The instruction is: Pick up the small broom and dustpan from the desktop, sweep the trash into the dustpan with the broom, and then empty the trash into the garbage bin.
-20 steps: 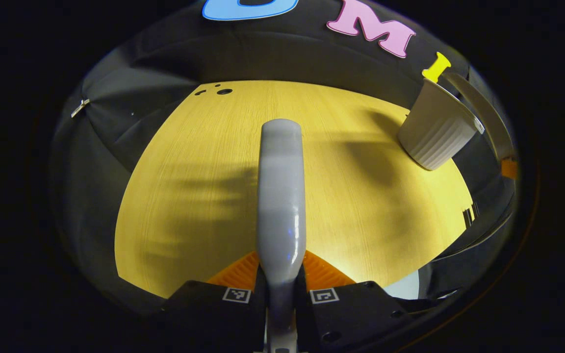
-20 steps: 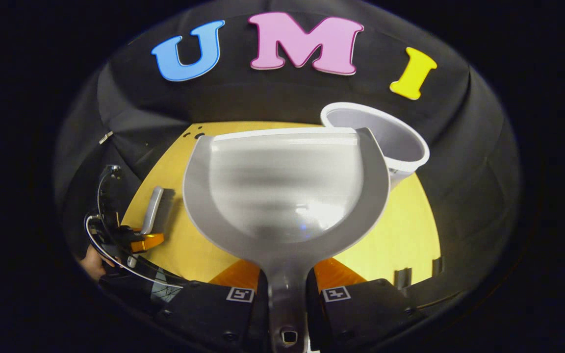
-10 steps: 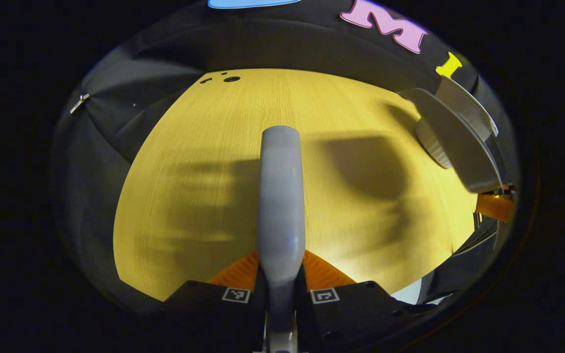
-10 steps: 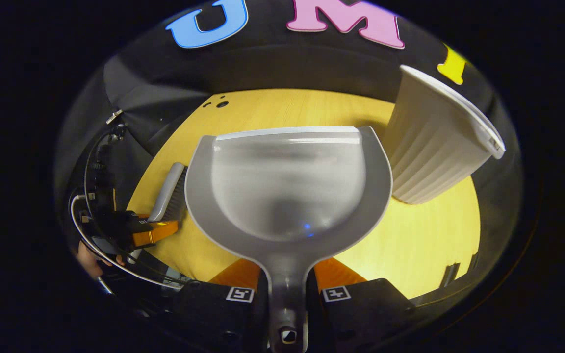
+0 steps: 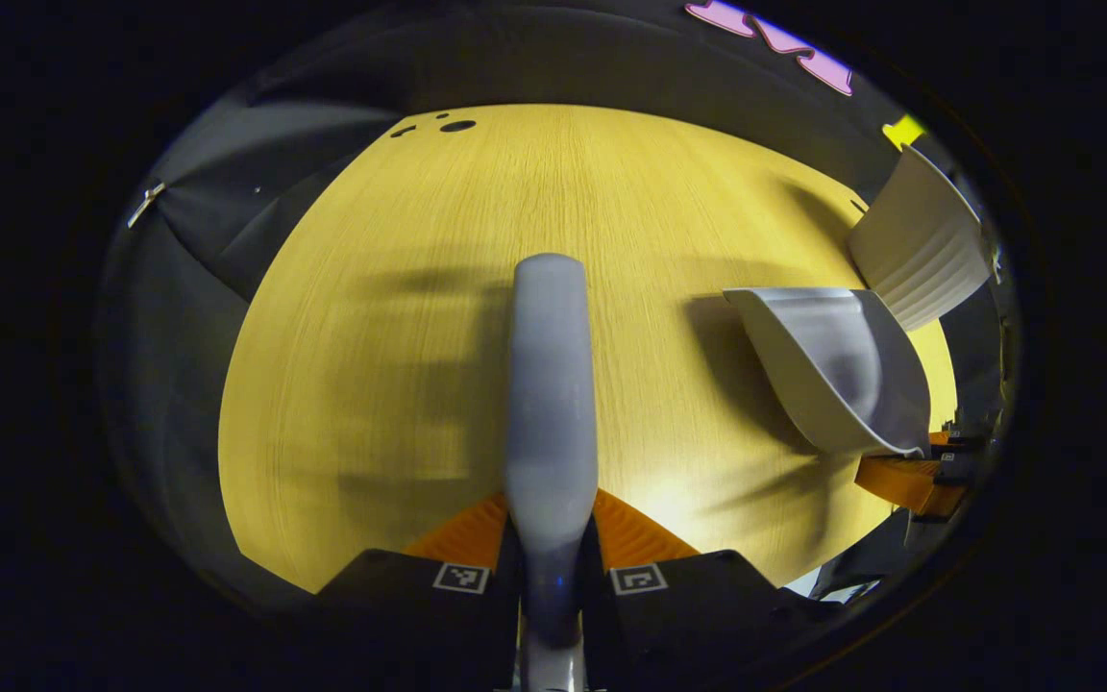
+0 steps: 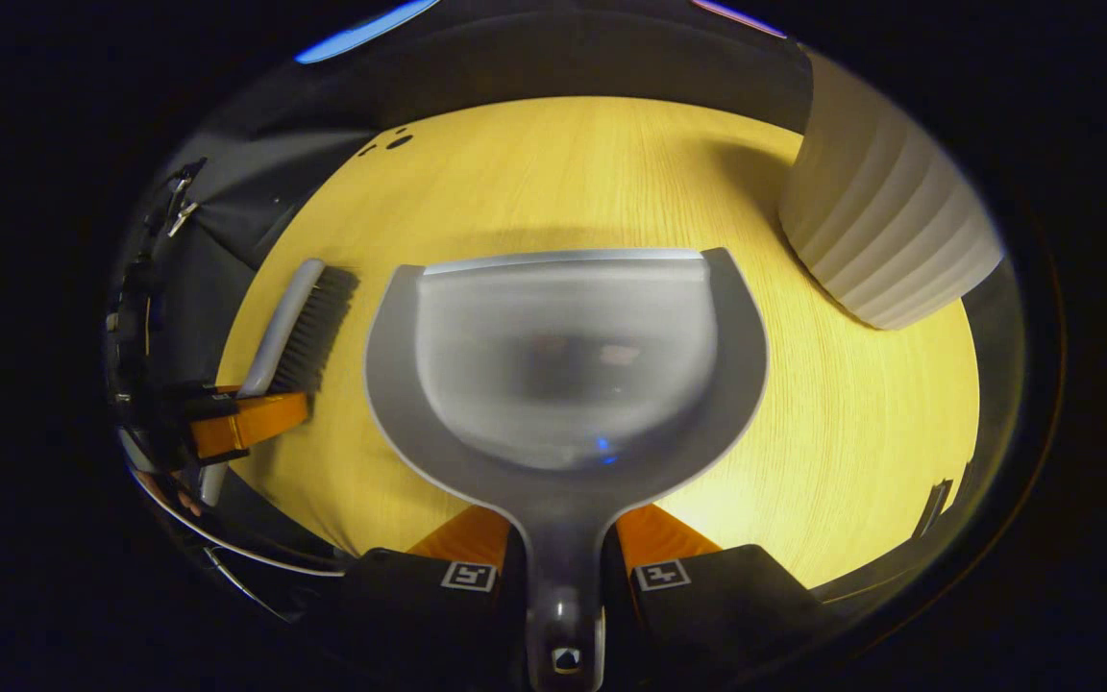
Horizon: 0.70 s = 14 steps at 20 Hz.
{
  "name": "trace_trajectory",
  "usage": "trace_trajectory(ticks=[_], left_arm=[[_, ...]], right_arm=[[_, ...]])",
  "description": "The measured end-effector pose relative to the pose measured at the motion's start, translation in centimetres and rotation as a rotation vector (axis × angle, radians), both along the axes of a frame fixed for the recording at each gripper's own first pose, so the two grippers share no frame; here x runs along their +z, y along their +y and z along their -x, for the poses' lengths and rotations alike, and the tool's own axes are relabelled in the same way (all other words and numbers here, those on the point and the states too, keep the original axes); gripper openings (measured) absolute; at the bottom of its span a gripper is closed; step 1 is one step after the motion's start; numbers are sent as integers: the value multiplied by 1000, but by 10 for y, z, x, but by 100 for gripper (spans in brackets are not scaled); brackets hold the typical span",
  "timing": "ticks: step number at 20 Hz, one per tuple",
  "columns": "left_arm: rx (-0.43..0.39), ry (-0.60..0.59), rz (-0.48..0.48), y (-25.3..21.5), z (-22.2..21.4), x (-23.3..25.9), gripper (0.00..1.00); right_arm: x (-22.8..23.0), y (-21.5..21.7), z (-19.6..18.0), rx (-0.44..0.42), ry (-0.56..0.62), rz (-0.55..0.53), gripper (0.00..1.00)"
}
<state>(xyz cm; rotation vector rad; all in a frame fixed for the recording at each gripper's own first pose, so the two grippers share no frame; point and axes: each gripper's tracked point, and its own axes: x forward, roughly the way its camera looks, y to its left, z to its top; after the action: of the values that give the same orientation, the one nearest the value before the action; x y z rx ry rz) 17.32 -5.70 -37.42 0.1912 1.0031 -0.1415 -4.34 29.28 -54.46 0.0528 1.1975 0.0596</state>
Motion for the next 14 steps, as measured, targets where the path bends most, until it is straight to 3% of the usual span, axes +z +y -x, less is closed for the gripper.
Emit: trace_trajectory(ticks=[1,2,3,4,6,7,8,9,11,14], left_arm=[[-7,-3,-17,-2,-1,2,31],[-17,-5,-31,-4,-4,3,33],[-24,-7,-44,-5,-3,4,34],[-28,-6,-50,-7,-1,4,34],[-25,-10,-41,-10,1,9,41],[-22,-16,-38,-10,1,12,41],[-23,-33,-39,-8,2,21,55],[-24,-67,-44,-5,2,31,80],[-17,-105,-44,-4,8,47,98],[-12,-199,-8,-10,19,84,99]], right_arm=[[3,2,-3,-11,-11,-4,39],[5,5,-4,-17,-15,-15,49],[8,5,-8,-27,-27,-14,41],[9,6,-13,-25,-34,-18,43],[10,8,-18,-17,-43,-26,66],[13,10,-19,-20,-52,-33,72],[18,7,-21,-29,-69,-35,87],[29,6,-18,-31,-89,-47,100],[46,2,-16,-36,-134,-49,99],[80,-10,-13,-29,-238,-37,99]])
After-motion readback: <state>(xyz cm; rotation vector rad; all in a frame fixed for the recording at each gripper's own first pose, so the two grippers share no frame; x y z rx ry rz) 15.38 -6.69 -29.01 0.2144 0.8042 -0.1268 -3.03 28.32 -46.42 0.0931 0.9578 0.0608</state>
